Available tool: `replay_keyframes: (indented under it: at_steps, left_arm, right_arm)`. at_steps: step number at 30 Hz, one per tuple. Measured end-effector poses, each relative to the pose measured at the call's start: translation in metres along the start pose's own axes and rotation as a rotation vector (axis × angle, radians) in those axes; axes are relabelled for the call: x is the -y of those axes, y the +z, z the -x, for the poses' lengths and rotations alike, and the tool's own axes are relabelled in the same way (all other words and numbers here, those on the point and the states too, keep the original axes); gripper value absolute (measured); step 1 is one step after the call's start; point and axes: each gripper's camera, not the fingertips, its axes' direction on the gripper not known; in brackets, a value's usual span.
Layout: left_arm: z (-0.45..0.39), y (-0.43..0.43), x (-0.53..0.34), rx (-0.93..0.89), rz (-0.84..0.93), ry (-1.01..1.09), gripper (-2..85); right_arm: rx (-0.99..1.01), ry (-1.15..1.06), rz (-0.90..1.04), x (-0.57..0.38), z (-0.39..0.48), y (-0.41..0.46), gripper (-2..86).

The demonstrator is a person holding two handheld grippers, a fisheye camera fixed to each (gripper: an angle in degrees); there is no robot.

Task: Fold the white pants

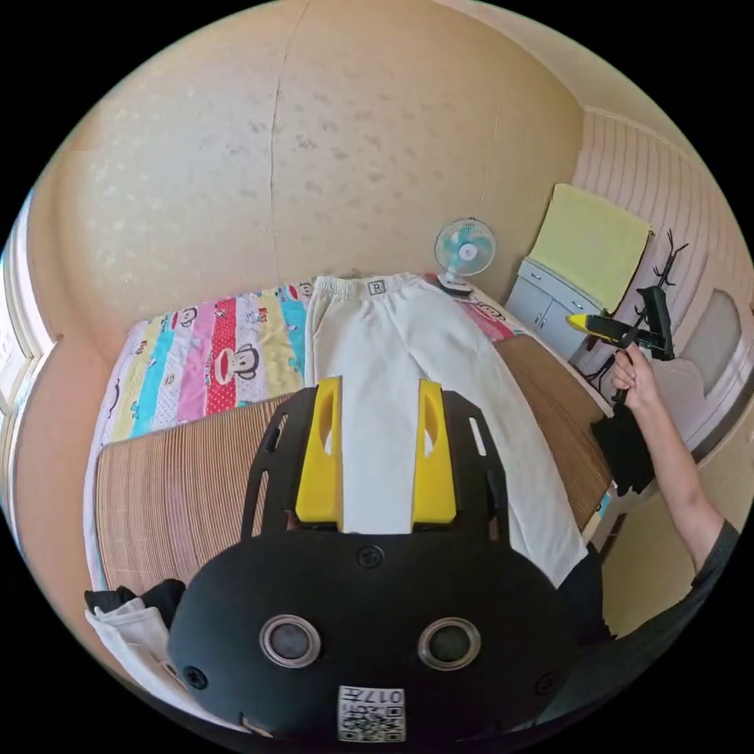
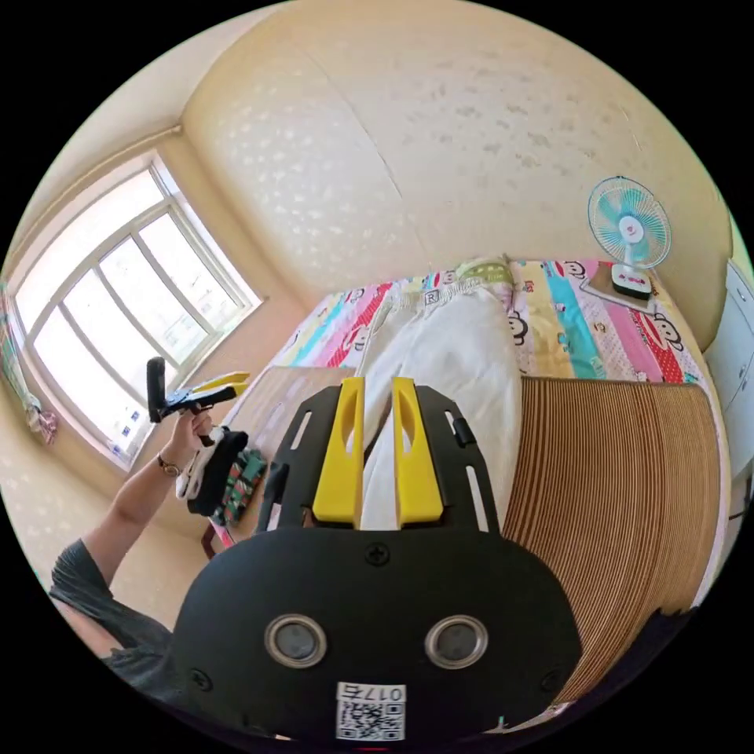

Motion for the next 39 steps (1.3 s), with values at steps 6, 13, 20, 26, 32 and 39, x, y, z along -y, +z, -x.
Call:
replay_keyframes:
  at_steps: [6, 13, 20, 26, 32, 39]
  left_arm:
    - [-0.022, 0.07, -0.196, 0.073, 0.24, -0.112, 13.6]
    - [-0.046, 0.031, -0.315, 0.142, 0.172, -0.425, 15.0]
    - [-0.043, 0.029, -0.316, 0.202, 0.264, -0.354, 10.0]
    - [-0.053, 0.019, -0.303, 0.038, 0.415, -0.264, 4.3]
    - [-0.102, 0.008, -0.346, 0.101, 0.409, -0.331, 4.2]
    - [-0.134, -0.03, -0.314, 0.307, 0.334, -0.294, 9.0]
  right_arm:
    - [0.095, 0.107, 0.233, -0.208, -0.017, 0.09, 9.3]
    - [0.295, 0.118, 0.363, -0.309, 0.07, 0.124, 12.0]
    - [0.286, 0.193, 0.4, -0.314, 0.066, 0.123, 4.7]
    - [0.305, 0.196, 0.368, -0.319, 0.045, 0.058, 3.6]
    - [0.187, 0.299, 0.379, -0.383, -0.01, -0.003, 4.0]
    - [-0.125, 0.526, -0.03, -0.381, -0.132, -0.151, 10.0]
